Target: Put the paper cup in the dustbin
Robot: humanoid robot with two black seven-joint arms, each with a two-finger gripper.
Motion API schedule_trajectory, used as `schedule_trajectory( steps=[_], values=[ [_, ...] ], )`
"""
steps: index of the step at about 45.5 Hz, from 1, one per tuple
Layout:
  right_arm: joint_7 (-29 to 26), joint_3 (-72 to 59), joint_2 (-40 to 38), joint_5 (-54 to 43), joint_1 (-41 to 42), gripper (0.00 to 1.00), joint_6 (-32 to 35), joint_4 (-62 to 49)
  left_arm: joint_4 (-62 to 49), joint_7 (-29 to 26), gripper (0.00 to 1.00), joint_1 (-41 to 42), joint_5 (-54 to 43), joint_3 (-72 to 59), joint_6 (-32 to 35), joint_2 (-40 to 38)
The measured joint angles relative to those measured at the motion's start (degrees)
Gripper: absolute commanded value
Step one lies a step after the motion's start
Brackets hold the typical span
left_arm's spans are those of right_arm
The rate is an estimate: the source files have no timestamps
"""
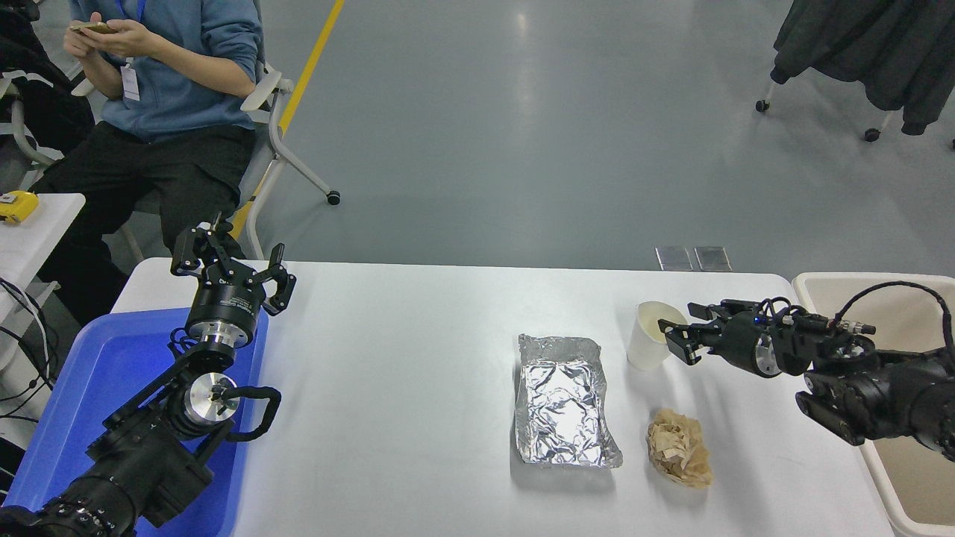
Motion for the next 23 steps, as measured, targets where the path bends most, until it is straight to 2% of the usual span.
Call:
schedule_trajectory(
  steps=[3, 23],
  values=[
    [0.00, -0.64, 0.08, 0.00, -0.10, 0.01, 0.01, -0.33, 0.00, 0.00, 1.00, 0.00, 0.00, 0.00, 0.00, 0.00],
    [1.71, -2.45, -0.05, 0.73, 0.28, 0.00, 0.51, -1.63, 0.00, 0.00, 1.00, 0.00, 0.00, 0.00, -0.01, 0.00]
  ],
)
